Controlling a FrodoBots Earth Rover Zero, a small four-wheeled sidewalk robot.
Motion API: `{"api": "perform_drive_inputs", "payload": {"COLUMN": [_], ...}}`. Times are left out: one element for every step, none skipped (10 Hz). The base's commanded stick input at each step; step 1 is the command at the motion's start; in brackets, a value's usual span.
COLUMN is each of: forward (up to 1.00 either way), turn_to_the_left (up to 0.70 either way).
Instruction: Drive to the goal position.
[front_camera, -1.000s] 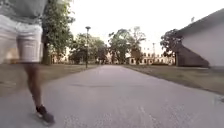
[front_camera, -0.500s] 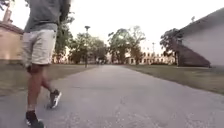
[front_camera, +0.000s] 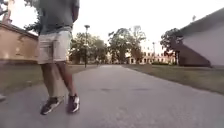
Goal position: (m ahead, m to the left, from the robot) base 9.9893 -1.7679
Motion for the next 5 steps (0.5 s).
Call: {"api": "perform_drive_inputs", "payload": {"forward": [0.45,0.45,0.45,0.45,0.45], "turn_to_the_left": [0.0,0.0,0.0,0.0,0.0]}}
